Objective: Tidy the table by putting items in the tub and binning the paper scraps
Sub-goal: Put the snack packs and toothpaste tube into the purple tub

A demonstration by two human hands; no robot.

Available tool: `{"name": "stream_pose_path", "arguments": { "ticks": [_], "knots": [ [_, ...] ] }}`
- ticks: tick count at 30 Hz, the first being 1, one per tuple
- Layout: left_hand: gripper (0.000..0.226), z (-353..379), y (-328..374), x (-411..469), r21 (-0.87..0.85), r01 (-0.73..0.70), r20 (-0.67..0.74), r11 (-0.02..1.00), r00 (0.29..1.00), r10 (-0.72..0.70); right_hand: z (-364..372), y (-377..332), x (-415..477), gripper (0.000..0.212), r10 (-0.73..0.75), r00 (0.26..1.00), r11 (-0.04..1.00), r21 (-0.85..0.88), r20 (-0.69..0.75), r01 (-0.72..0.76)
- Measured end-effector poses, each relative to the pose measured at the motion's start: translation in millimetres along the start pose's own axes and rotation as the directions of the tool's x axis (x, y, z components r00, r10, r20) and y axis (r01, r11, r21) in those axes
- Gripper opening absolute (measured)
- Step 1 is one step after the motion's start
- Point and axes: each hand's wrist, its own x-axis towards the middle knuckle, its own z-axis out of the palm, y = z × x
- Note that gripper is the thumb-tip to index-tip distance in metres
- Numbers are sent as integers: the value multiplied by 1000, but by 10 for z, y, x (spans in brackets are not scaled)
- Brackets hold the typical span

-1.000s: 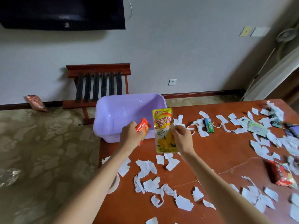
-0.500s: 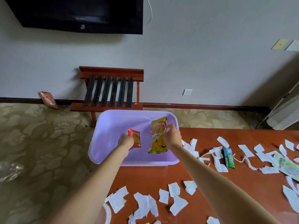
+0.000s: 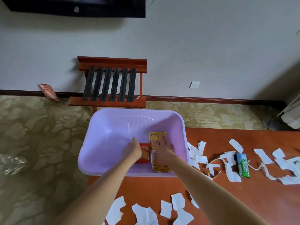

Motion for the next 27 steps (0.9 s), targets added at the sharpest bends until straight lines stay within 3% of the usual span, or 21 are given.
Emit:
{"name": "stream_pose_path", "arguments": {
  "ticks": [4,16,20,24,27],
  "knots": [
    [36,5,-16,16,21,-96,6,995,995,96,24,58,21,65,24,998,995,-94,51,-19],
    [33,14,-26,-54,95,-211,103,973,974,201,-52,75,-26,70,19,996,999,-50,89,-15],
    [46,-52,84,-173,27,-323,131,946,939,317,-20,68,-77,63,18,993,999,-41,120,-13],
    [30,-68,170,-212,109,-321,185,941,936,298,-20,50,-128,54,31,990,997,-69,137,-21],
    [30,-38,168,-236,138,-312,212,940,936,280,-20,60,-202,38,71,992,995,58,100,-77]
  ]
}}
